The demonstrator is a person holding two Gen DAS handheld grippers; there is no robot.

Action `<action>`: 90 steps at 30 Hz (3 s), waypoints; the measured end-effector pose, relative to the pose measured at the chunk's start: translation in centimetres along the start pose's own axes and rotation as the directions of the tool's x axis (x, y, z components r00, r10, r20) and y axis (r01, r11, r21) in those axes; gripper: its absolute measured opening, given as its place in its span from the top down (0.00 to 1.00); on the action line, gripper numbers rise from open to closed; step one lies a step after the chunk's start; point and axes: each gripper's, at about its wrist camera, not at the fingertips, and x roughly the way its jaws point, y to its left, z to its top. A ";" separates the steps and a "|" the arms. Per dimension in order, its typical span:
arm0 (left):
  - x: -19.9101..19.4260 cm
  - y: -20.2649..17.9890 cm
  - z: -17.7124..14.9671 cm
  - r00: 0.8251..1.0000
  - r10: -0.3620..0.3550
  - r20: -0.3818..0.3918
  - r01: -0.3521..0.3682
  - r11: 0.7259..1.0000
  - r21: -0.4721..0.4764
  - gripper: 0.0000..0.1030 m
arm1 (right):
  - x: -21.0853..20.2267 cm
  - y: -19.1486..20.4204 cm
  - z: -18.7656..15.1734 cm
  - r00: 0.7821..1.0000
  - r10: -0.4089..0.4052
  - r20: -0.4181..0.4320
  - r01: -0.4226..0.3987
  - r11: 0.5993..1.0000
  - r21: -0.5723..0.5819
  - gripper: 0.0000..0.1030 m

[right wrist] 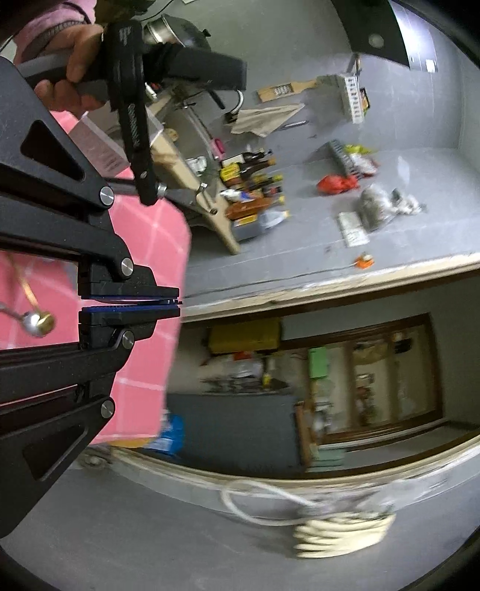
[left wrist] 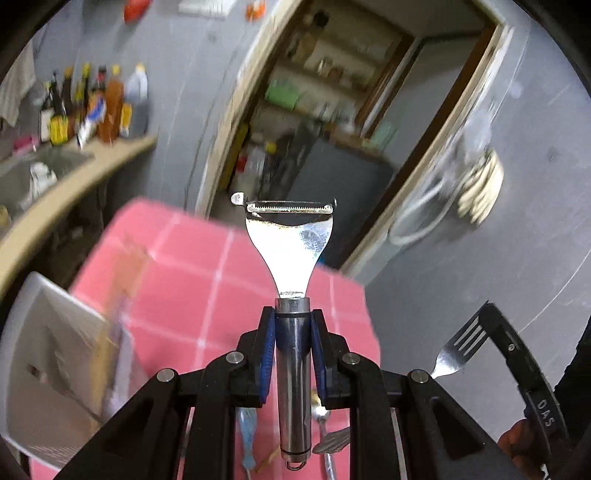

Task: Organize utensils
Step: 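Lift the peeler with the left tool while the right tool lifts the fork toward the caddy, then lower the peeler into the white caddy with the left tool while the right tool drops the fork in, then grasp the blue-handled spoon with the left tool while the right tool grasps a silver spoon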

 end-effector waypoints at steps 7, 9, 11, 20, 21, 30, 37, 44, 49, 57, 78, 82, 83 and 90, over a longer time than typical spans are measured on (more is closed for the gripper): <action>-6.9 4.4 3.8 0.974 0.010 0.227 -0.016 1.000 0.026 0.84 | -0.4 8.1 4.7 0.989 0.065 0.136 -0.051 0.994 -0.100 0.98; -8.1 6.5 3.8 0.962 0.006 0.273 -0.010 1.000 0.012 0.83 | 0.0 10.6 5.1 0.985 0.090 0.148 -0.072 0.990 -0.122 0.98; -8.6 8.8 3.6 0.952 0.002 0.305 0.000 1.000 -0.006 0.83 | 1.0 13.1 5.0 0.984 0.114 0.137 -0.092 0.984 -0.156 0.98; -6.5 14.5 0.5 0.960 -0.022 0.280 0.053 0.993 -0.104 0.83 | 5.7 19.6 0.6 0.992 0.119 -0.042 -0.126 0.947 -0.294 0.98; -6.5 14.7 0.2 0.960 -0.020 0.278 0.050 0.993 -0.103 0.83 | 5.9 19.8 0.2 0.991 0.118 -0.056 -0.129 0.947 -0.295 0.98; -5.8 15.6 -1.9 0.974 0.005 0.228 0.001 1.000 -0.026 0.83 | 7.5 19.8 -2.5 0.983 0.103 -0.151 -0.138 0.960 -0.242 0.98; -5.8 15.4 -2.5 0.981 -0.005 0.193 -0.001 1.000 0.030 0.83 | 8.1 19.0 -3.9 0.974 0.112 -0.196 -0.146 0.975 -0.169 0.97; -6.5 15.7 -2.5 0.983 -0.034 0.179 0.030 0.999 0.022 0.79 | 8.2 18.7 -4.4 0.966 0.144 -0.215 -0.172 0.978 -0.118 0.94; -7.6 16.1 -2.0 0.977 -0.039 0.208 0.039 0.999 0.006 0.77 | 7.4 18.2 -3.9 0.971 0.150 -0.185 -0.168 0.982 -0.086 0.87; -9.6 15.2 -1.2 0.964 -0.059 0.259 0.059 0.998 0.006 0.43 | 3.4 15.8 -2.2 0.994 0.093 -0.055 -0.095 0.995 -0.022 0.44; -6.7 2.7 -5.8 0.978 -0.186 0.093 0.159 0.957 0.243 0.01 | -6.3 0.8 -7.4 0.966 -0.231 -0.115 0.246 0.958 0.144 0.01; -4.1 1.7 -7.6 0.987 -0.160 -0.010 0.157 0.958 0.239 0.01 | -5.6 -1.8 -10.5 0.958 -0.204 -0.204 0.245 0.948 0.204 0.01; -3.5 1.6 -8.0 0.988 -0.150 -0.030 0.153 0.959 0.237 0.01 | -5.5 -2.3 -11.3 0.956 -0.197 -0.219 0.244 0.946 0.212 0.01; 1.1 1.4 -10.5 0.981 -0.070 -0.179 0.106 0.974 0.202 0.01 | -2.7 -5.4 -16.3 0.939 -0.087 -0.334 0.189 0.939 0.286 0.01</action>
